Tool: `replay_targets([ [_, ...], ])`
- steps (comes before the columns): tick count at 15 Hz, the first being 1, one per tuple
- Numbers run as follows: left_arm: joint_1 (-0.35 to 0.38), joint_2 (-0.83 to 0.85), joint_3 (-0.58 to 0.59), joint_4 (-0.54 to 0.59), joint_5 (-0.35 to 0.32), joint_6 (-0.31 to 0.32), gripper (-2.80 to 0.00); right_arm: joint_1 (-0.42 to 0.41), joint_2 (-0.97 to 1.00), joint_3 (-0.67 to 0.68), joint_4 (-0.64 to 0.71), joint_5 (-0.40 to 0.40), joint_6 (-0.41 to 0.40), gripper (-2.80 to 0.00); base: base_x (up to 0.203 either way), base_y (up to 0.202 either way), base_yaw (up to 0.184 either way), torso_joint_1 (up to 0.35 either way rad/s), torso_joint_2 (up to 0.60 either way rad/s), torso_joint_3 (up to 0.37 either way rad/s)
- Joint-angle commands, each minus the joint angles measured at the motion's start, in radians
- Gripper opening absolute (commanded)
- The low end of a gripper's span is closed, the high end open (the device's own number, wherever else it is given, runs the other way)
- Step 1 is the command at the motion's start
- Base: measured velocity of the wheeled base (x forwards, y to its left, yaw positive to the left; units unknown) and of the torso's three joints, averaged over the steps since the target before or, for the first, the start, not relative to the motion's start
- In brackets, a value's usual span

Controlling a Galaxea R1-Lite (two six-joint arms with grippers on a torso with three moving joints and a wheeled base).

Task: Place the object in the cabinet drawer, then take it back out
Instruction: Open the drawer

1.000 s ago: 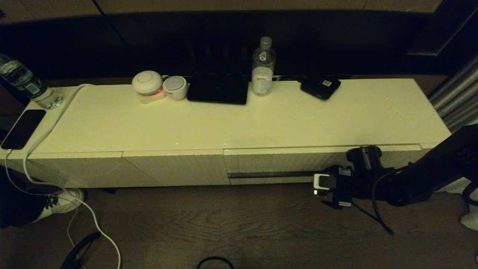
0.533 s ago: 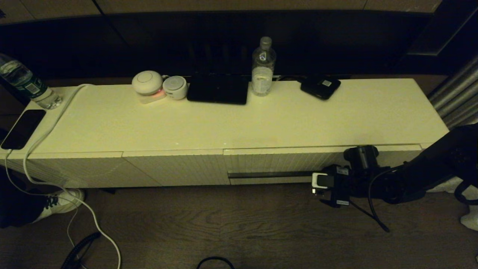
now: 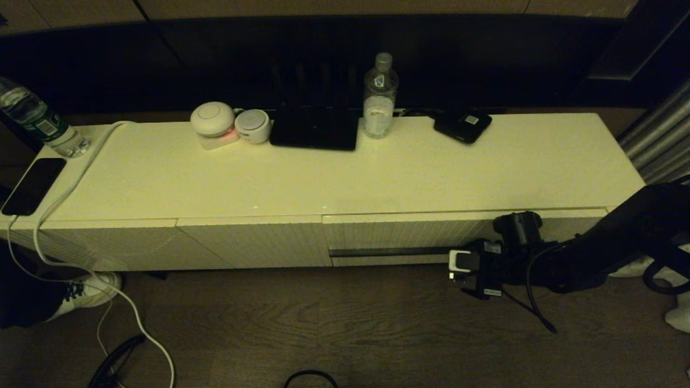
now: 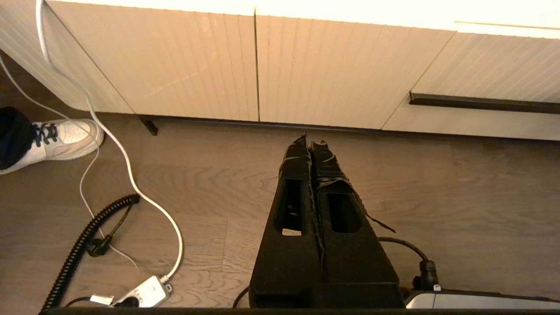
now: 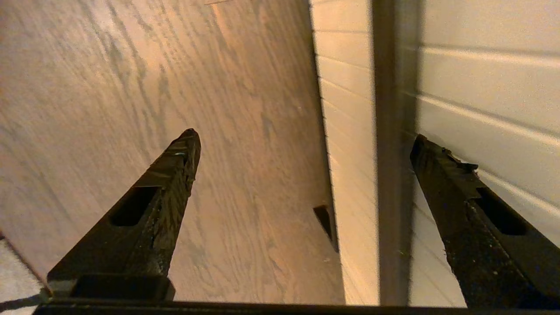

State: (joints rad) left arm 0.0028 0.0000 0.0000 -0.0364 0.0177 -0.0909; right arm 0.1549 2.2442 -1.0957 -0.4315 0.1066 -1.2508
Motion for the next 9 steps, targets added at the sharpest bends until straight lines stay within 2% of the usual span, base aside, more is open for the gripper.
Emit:
replay_targets([
  [1,0.000,-0.002,0.000,0.000,0.001,-0.001,-2.80,0.000,0.017,0.002,-0.003,0.001,-0.007,0.00,0.000,0.000,0.000,0.000,0.00,0.000],
  [9,0.000,-0.002,0.000,0.000,0.001,-0.001,-2.80,0.000,0.038,0.010,-0.004,0.001,-0.007,0.00,0.000,0.000,0.000,0.000,0.00,0.000],
])
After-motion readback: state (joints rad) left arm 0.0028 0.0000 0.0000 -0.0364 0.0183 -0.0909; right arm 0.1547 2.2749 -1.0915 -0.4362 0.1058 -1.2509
